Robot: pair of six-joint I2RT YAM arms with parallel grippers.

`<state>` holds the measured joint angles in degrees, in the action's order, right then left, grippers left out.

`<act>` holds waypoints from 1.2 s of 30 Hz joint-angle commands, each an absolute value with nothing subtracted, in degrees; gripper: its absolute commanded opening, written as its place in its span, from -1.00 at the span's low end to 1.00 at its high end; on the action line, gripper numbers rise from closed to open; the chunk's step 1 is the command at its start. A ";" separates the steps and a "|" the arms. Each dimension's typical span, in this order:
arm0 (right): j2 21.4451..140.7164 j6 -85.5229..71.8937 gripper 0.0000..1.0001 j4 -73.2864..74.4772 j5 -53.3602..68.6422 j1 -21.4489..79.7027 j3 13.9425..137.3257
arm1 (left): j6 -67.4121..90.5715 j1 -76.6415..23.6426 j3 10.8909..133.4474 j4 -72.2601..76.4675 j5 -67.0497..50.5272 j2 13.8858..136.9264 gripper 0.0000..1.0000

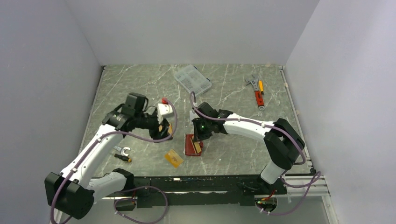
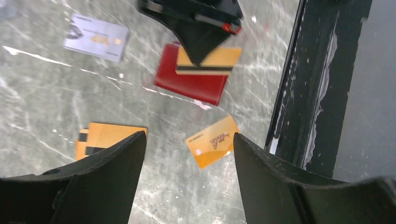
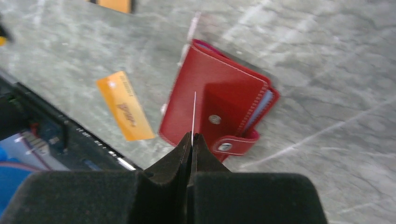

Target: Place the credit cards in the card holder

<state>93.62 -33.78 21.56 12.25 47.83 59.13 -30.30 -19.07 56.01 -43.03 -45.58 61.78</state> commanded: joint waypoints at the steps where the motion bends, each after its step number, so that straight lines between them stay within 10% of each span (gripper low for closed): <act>1: 93.93 -31.48 -1.00 27.76 5.44 47.37 62.47 | -30.62 -27.11 52.84 -42.23 -32.34 59.71 0.49; 36: 88.80 -34.69 -1.00 12.84 11.05 34.68 39.91 | -35.61 -62.11 62.82 -28.62 -9.63 91.33 0.99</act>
<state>87.59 -34.57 15.14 12.29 35.53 43.94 -31.97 -60.36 63.66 -31.46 -10.55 89.86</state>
